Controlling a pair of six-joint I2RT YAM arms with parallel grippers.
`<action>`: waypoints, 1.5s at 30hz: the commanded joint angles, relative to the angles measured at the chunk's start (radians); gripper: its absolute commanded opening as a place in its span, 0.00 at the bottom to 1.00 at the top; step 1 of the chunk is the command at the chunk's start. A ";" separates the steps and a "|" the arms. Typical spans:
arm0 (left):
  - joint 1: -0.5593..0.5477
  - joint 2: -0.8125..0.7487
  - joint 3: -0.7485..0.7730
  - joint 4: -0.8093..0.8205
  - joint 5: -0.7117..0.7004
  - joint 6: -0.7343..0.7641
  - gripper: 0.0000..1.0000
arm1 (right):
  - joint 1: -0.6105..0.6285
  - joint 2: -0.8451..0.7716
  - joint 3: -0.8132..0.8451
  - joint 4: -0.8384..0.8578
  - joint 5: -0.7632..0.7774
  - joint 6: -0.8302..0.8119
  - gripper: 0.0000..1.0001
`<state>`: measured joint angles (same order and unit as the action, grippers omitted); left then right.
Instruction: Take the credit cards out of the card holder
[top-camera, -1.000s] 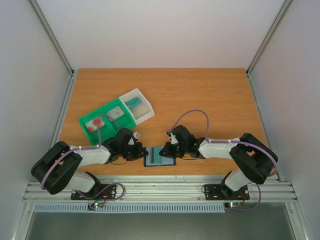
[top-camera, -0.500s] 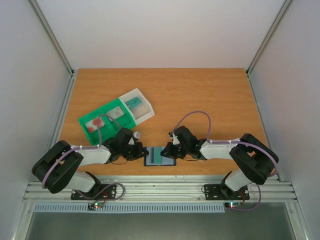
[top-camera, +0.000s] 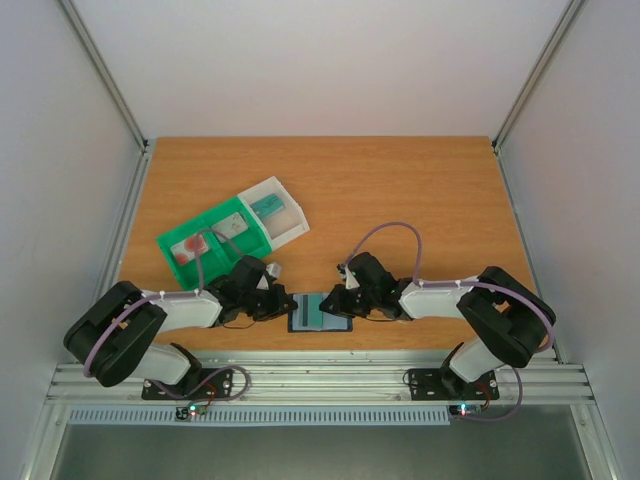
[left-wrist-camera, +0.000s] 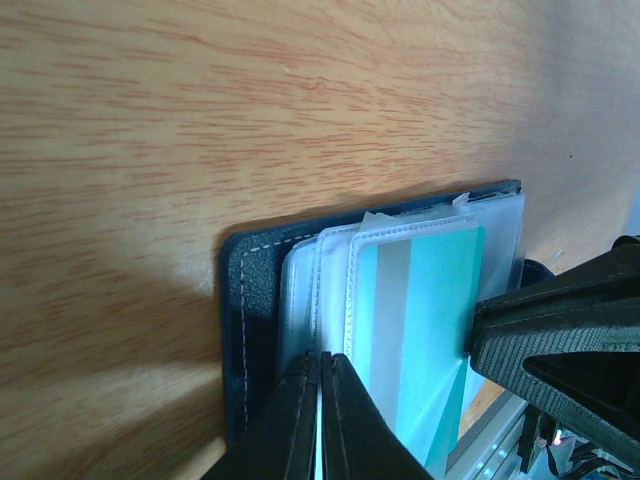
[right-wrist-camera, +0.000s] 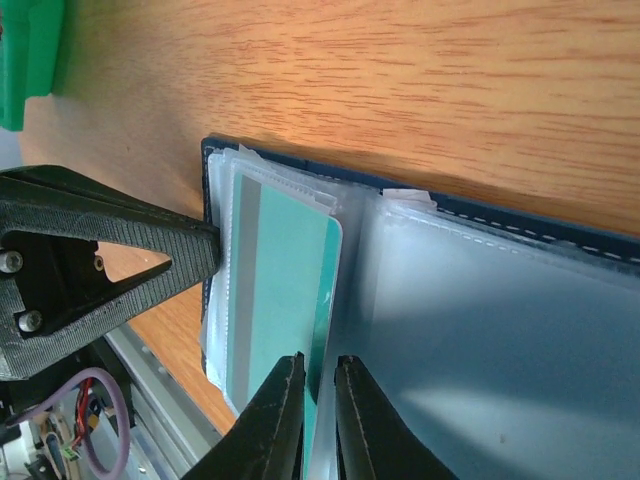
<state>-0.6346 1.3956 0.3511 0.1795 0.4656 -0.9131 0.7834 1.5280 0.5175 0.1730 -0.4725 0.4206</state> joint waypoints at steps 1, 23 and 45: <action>-0.003 0.027 -0.030 -0.012 -0.041 -0.003 0.06 | -0.006 0.031 -0.007 0.057 -0.017 0.008 0.10; -0.003 0.064 -0.025 0.000 -0.033 0.015 0.07 | -0.047 -0.018 -0.069 0.095 -0.059 0.010 0.05; -0.002 0.059 -0.021 -0.012 -0.037 0.017 0.07 | -0.059 0.076 -0.073 0.228 -0.131 0.037 0.09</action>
<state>-0.6346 1.4246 0.3485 0.2340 0.4770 -0.9092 0.7292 1.5528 0.4446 0.3206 -0.5720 0.4355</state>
